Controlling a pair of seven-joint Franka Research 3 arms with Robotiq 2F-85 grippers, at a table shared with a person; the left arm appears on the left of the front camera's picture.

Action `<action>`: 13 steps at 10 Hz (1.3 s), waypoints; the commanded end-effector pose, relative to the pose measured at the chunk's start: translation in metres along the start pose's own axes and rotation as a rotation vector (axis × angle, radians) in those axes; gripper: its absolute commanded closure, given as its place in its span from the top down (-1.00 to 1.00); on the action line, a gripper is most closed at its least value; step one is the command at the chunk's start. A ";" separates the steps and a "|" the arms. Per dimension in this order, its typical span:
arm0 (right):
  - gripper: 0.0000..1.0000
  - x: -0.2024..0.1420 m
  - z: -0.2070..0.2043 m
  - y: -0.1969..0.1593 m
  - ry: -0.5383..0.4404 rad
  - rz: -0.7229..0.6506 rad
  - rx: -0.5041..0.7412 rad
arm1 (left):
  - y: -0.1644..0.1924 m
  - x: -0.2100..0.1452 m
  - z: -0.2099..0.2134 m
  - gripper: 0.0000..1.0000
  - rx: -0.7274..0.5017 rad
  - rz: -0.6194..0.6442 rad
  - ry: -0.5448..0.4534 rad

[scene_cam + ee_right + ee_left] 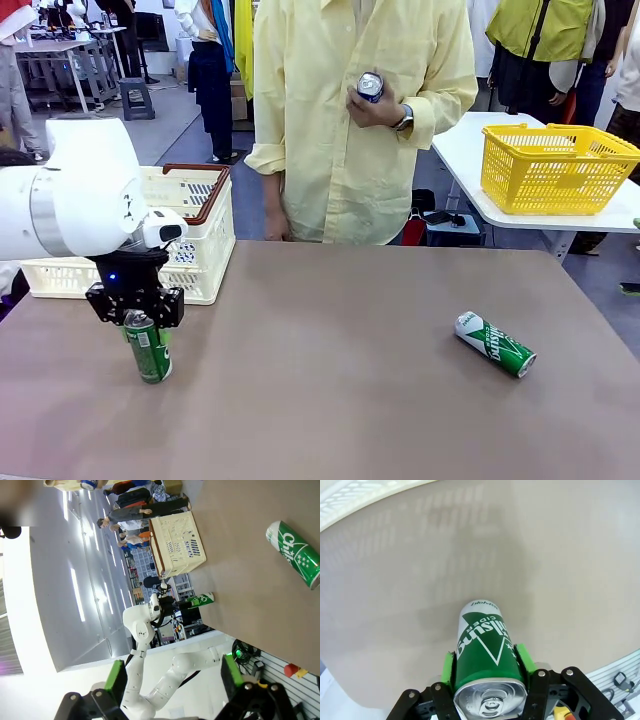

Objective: Place the drinks into the Shopping basket.
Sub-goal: Pick up one drink and place it into the Shopping basket.

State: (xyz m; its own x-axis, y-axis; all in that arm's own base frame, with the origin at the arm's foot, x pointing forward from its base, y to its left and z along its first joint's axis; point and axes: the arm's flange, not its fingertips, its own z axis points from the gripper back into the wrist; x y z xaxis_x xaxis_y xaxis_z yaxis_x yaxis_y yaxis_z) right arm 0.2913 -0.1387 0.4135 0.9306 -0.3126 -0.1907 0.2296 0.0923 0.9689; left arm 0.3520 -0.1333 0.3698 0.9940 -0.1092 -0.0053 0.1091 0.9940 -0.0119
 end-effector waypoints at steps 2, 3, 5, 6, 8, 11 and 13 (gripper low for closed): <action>1.00 -0.001 0.001 0.000 0.008 0.027 0.003 | 0.013 -0.025 0.008 -1.00 -0.021 -0.011 -0.042; 1.00 -0.001 0.001 0.000 0.008 0.027 0.003 | 0.022 -0.035 0.046 -1.00 -0.047 -0.027 -0.073; 1.00 -0.001 0.001 0.000 0.008 0.027 0.003 | 0.057 -0.043 0.167 -1.00 -0.070 -0.013 -0.202; 1.00 -0.001 0.001 0.000 0.008 0.027 0.003 | 0.076 -0.032 0.215 -1.00 -0.061 0.049 -0.273; 1.00 -0.001 0.001 0.000 0.008 0.027 0.003 | 0.103 0.003 0.265 -1.00 -0.121 0.006 -0.307; 1.00 -0.001 0.001 0.000 0.008 0.027 0.003 | 0.115 0.069 0.273 -1.00 -0.224 0.130 -0.564; 1.00 -0.001 0.001 0.000 0.008 0.027 0.003 | 0.108 0.110 0.253 -1.00 -0.094 0.237 -0.490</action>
State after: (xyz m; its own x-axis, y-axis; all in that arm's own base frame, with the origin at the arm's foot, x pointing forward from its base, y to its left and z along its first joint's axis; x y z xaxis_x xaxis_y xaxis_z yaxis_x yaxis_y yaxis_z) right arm 0.2913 -0.1387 0.4135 0.9307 -0.3122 -0.1907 0.2295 0.0924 0.9689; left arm 0.4634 -0.0303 0.6207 0.8745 0.1150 0.4713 -0.0130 0.9767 -0.2141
